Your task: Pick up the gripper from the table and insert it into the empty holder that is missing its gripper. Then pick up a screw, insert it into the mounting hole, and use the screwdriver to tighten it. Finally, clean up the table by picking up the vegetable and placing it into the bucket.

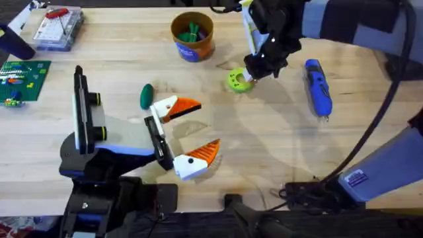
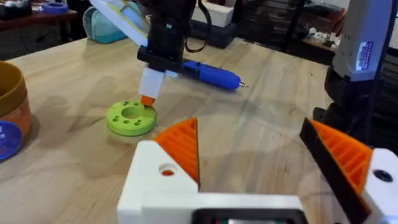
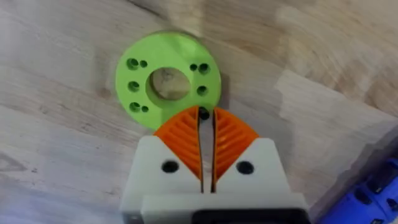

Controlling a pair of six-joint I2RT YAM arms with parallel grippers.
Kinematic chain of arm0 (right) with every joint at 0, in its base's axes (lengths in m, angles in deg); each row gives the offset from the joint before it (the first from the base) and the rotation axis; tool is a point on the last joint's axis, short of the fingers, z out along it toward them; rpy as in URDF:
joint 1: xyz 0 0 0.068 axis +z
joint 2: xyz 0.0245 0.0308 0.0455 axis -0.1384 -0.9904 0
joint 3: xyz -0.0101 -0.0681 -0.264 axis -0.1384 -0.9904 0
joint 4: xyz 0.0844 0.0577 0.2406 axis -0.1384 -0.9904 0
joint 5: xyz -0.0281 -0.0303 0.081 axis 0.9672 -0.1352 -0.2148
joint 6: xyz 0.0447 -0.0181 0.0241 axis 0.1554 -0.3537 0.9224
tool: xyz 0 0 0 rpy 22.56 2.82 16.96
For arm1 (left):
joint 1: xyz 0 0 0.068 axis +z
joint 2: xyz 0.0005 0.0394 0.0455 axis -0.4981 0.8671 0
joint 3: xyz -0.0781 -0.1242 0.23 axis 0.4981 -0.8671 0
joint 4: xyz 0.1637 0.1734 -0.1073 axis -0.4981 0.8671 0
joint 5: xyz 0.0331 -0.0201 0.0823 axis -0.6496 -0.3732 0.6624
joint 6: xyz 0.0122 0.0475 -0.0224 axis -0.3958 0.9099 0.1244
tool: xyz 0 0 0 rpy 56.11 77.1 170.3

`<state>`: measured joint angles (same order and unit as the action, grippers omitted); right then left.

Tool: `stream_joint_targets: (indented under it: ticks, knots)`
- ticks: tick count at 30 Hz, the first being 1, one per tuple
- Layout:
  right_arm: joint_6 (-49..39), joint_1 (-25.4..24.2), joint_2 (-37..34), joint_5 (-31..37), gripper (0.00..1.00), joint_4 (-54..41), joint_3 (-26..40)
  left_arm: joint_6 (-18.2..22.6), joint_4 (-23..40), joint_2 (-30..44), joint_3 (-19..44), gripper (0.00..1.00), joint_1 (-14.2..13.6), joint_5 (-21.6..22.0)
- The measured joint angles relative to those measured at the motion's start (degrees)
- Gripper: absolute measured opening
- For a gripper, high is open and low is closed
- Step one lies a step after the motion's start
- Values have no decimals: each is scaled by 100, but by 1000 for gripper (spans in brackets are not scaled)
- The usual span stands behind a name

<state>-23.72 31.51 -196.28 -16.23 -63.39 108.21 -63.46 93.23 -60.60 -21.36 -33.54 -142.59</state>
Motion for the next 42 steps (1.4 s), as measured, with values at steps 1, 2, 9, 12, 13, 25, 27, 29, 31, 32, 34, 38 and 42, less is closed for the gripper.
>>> stream_joint_targets:
  ticks: [1,2,9,12,13,25,27,29,31,32,34,38,42]
  knots:
    - [0,0,0,-2,76,0,0,0,0,0,0,991,0,0]
    - [-2,0,0,-2,70,0,0,0,0,0,0,991,0,2]
    - [-17,0,0,-2,4,0,0,0,0,0,0,991,0,0]
    - [-17,0,0,-2,4,0,0,0,0,0,0,991,0,2]
    - [-17,0,0,-2,4,0,0,0,0,0,0,991,0,0]
    - [-17,0,0,-2,4,13,0,0,0,2,0,991,0,0]
    - [-17,0,0,0,4,26,0,0,0,0,0,991,0,0]
    - [-17,0,2,0,4,35,0,0,0,0,0,991,0,0]
    - [-17,0,11,0,4,19,0,0,0,2,0,991,0,0]
    - [-17,0,38,0,4,-24,0,0,0,0,0,991,0,0]
    - [-17,0,143,0,4,-132,5,0,0,2,0,991,0,0]
    - [-17,0,535,0,4,-427,150,0,0,0,0,991,0,0]
    - [-66,0,965,0,4,-751,500,2,0,2,0,991,0,0]
